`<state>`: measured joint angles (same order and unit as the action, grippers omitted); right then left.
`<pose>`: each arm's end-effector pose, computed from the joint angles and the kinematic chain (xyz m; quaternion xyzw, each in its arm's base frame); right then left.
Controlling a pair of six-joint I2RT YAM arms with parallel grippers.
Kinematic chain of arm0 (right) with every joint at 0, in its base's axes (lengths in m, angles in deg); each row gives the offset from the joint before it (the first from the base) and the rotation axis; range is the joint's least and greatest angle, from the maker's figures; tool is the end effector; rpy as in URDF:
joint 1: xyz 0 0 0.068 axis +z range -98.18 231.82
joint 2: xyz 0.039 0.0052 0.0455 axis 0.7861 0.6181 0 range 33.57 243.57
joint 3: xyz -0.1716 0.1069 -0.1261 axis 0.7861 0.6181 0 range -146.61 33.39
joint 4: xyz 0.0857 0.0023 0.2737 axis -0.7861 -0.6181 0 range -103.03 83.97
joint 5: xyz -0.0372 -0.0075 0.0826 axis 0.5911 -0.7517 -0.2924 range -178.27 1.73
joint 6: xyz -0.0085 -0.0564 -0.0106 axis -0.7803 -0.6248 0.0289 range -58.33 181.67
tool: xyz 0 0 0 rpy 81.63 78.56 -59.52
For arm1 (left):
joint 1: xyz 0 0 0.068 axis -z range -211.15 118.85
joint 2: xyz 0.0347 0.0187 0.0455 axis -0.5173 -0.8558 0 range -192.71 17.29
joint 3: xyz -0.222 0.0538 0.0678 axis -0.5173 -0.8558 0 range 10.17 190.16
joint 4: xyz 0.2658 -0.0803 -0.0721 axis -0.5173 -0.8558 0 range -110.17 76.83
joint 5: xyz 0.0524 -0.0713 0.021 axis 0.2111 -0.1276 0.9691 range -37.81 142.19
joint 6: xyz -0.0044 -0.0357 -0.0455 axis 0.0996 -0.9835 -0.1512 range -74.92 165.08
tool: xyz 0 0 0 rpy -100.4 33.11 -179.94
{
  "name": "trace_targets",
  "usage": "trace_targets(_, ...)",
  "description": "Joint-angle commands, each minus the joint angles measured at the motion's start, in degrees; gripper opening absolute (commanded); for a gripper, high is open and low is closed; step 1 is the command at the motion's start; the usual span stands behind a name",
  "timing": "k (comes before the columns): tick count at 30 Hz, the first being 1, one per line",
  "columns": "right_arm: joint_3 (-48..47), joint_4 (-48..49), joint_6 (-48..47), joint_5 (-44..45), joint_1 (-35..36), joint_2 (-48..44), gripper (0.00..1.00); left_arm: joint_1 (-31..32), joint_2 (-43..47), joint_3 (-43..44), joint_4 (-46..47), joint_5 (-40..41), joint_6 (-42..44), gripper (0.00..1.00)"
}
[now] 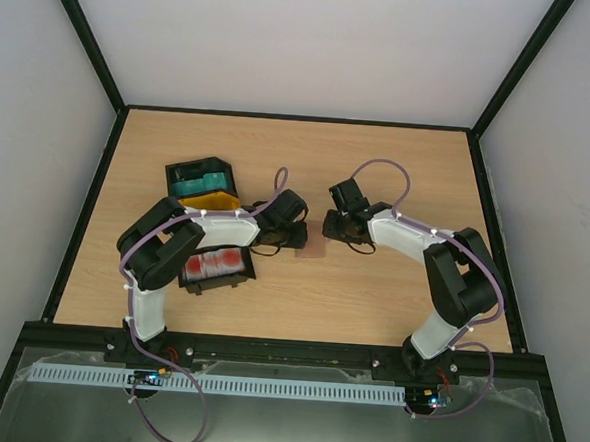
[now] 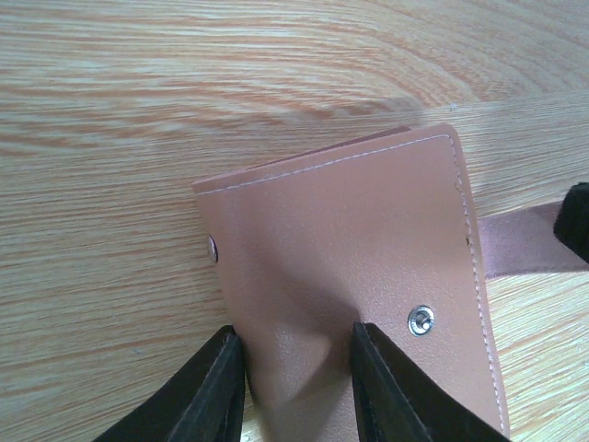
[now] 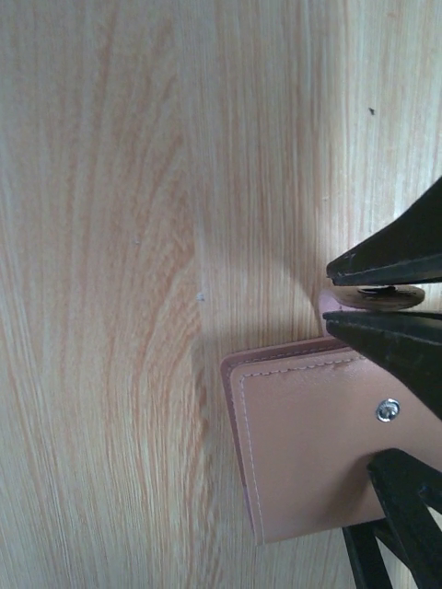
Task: Put the credit cards into the card holder
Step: Close the card holder at the center of the board.
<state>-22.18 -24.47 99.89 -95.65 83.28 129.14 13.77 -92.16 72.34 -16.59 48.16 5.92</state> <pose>0.2953 0.1869 0.1136 0.0392 0.9597 0.2059 0.1874 0.2796 -0.2830 0.0803 0.0591 0.9394 -0.2497 0.2274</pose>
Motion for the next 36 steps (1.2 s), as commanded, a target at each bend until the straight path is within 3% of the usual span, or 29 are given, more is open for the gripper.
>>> trace_targets(1,-0.57,-1.65,0.21,-1.23,-0.17,-1.37,0.07,0.07,-1.8,-2.39,-5.5,-1.15,-0.39,0.35)
trace_targets(4,-0.55,-1.78,0.14,-1.52,-0.17,-1.4,0.03,0.07,-1.74,-2.45,-5.54,-1.15,-0.41,0.35)
trace_targets(11,-0.79,-2.18,0.15,-1.65,-0.17,-2.4,0.12,0.07,-1.73,-2.52,-5.5,-1.24,-0.56,0.35)
trace_targets(26,-0.25,-2.36,-0.39,-2.3,-0.17,-1.82,0.02,0.07,-1.82,-2.77,-5.24,-1.33,-0.74,0.36)
trace_targets(36,2.87,7.91,-0.96,-12.74,-0.17,-1.57,0.02,-0.02,-1.32,-4.3,-2.37,-2.25,-3.3,0.42)
